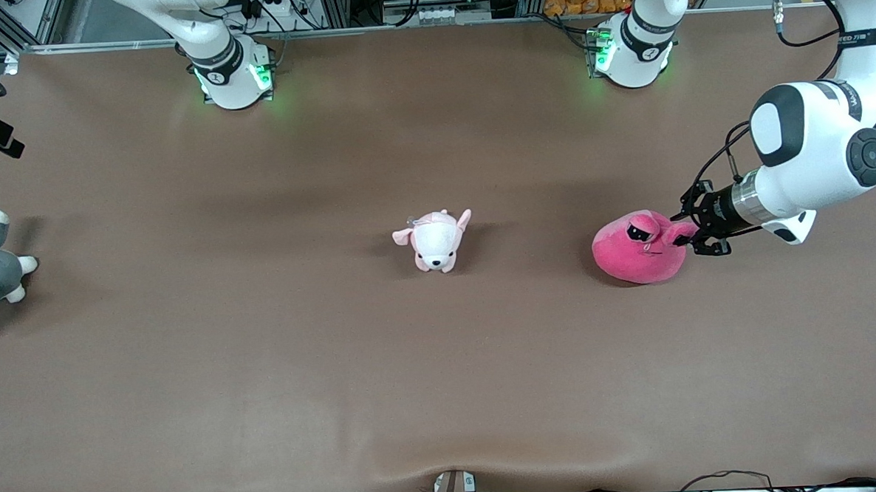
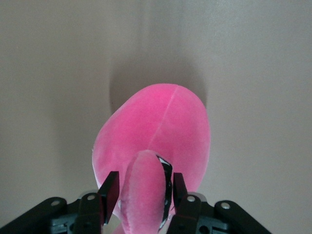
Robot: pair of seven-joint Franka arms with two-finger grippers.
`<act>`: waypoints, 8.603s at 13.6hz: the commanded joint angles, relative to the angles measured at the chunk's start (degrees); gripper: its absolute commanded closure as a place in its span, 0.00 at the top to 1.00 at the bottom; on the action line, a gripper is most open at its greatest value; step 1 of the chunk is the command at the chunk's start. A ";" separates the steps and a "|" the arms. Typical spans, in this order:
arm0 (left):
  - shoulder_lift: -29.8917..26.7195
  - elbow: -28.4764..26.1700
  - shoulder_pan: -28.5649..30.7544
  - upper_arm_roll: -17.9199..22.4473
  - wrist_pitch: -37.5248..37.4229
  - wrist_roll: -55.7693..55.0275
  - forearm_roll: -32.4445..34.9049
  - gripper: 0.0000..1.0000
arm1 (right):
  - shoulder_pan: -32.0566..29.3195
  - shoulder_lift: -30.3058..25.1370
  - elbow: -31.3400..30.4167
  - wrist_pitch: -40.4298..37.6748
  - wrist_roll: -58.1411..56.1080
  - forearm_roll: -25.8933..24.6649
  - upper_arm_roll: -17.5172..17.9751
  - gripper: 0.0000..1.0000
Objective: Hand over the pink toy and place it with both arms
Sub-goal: 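Lower the left gripper and close it on the pink toy's neck, then lift the pink toy with the left gripper toward the table's middle, then grasp the pink toy with the right gripper while the left gripper holds it, then carry the pink toy with the right gripper while the left gripper withdraws, then lower the pink toy beside the grey cat and open the right gripper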
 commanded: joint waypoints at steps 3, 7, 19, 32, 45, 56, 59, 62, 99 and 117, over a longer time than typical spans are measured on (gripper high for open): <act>-0.12 -0.25 0.22 -0.35 0.91 -0.54 -1.35 0.27 | -0.47 1.04 1.52 -0.32 -0.56 -0.25 0.80 1.00; -0.12 0.02 0.49 -0.35 0.91 -0.54 -2.41 0.13 | -1.34 1.22 1.43 -0.14 -0.21 0.27 0.80 1.00; -1.96 10.01 0.23 -0.52 -8.74 3.32 -2.50 0.00 | -4.67 3.50 2.22 1.43 -3.63 0.27 0.71 1.00; 4.88 37.96 -8.81 -3.77 -21.24 -14.92 -17.97 0.00 | -1.71 7.81 1.69 -1.37 25.99 8.42 1.07 1.00; 8.93 43.09 -30.18 -3.33 -3.59 -47.02 -17.70 0.00 | 22.55 13.95 5.89 13.90 103.87 26.03 1.15 1.00; 9.99 42.91 -35.63 -3.07 0.82 -53.63 -17.26 0.00 | 34.60 20.82 9.25 30.97 125.39 25.77 1.07 1.00; 9.99 42.82 -35.99 -3.07 0.82 -53.63 -17.18 0.00 | 35.04 21.08 9.43 31.15 124.33 25.06 0.98 0.03; 9.99 42.73 -35.99 -3.07 0.82 -53.63 -17.18 0.00 | 34.51 21.17 9.34 30.80 122.66 24.63 0.89 0.00; -1.26 42.82 -16.74 -2.98 -36.88 54.64 18.07 1.00 | -14.79 34.79 4.12 5.51 56.56 24.27 1.06 1.00; -15.67 31.75 -5.56 3.68 -42.60 80.14 16.31 1.00 | 9.39 18.80 25.16 -5.94 -14.18 -8.41 0.54 1.00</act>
